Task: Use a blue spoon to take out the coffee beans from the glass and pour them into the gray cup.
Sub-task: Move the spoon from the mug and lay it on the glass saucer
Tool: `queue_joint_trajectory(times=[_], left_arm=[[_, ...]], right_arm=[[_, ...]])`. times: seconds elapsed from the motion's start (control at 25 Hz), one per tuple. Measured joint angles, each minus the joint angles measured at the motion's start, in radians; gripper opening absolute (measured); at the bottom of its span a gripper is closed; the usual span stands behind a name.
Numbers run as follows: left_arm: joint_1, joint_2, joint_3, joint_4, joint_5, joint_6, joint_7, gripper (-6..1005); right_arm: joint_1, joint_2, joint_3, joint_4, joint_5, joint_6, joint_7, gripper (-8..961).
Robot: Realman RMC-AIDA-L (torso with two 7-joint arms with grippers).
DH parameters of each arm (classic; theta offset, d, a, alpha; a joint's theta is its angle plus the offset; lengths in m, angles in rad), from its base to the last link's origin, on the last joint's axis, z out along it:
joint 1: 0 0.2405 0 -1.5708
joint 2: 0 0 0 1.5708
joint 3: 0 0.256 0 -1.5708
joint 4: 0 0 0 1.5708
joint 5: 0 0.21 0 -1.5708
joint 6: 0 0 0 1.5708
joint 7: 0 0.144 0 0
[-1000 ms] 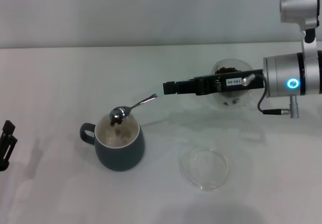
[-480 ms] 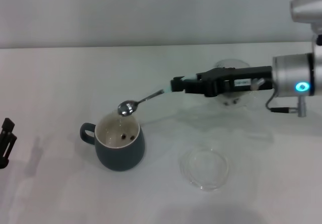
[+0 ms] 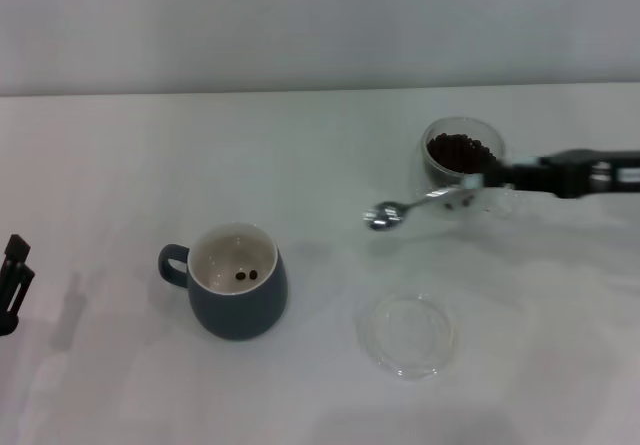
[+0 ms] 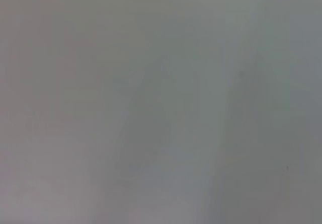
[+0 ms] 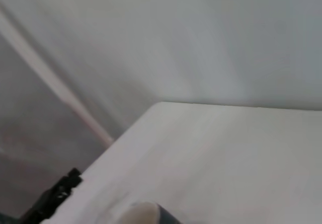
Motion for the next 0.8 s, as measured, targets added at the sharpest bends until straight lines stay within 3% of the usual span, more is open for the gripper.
queue_joint_trajectory(times=[0.12,0.28,0.8], left_arm=[[0.000,0.000,0.000,0.001,0.000,0.000,0.000,701],[0.002,0.000,0.000,0.002,0.000,0.001,-0.001,701],[-0.001,-0.001,0.001,0.004,0.000,0.002,-0.003,700]], right_arm=[[-0.047,-0.031,0.011,0.002,-0.014,-0.017,0.000,154],[-0.081,-0.050,0.014,0.003,-0.055,-0.074,0.001,154],[-0.040,-0.017,0.009,0.027,-0.150,-0.091,0.016,154]])
